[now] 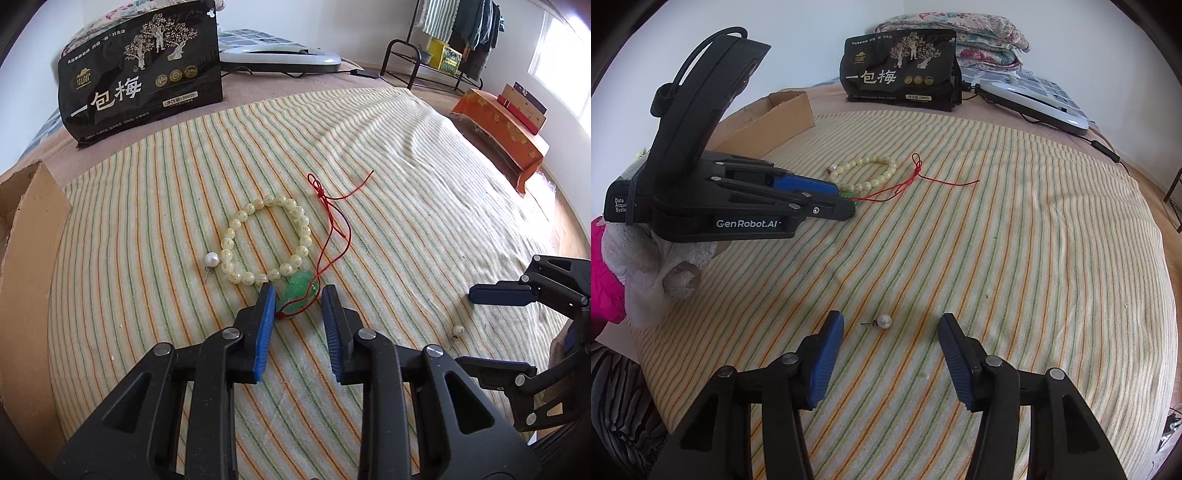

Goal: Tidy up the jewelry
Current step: 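Close the left tool on the green jade pendant while the right tool grips the small white bead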

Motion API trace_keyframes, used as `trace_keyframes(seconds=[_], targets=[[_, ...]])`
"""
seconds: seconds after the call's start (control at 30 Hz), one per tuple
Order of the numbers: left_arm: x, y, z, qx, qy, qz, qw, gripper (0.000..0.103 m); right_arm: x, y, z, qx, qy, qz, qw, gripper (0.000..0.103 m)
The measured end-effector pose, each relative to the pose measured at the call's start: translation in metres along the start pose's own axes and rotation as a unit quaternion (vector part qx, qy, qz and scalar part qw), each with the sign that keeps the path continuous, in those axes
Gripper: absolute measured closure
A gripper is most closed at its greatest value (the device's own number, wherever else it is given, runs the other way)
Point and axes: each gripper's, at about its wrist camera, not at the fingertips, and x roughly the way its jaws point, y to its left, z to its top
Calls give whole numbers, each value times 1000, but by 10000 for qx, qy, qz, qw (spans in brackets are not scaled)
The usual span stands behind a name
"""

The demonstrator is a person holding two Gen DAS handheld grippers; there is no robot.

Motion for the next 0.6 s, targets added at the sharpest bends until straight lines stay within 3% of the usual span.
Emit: trace_keyframes(seconds=[0.17,0.23,0.43,0.6], targets=[[6,0,1,8,-92,28,10000,80,3,2,0,-67,24,-32,10000,63],[6,0,2,6,-128,47,9999,89,3,3,1,-106,21,-49,9999,69],[3,-2,0,75,-192,50,9998,89,3,9,-1,-283,26,-197,9994,88],[-6,-1,-4,-21,-201,-32,9998,89,-1,6,-2,-197,-18,-170,9997,89]])
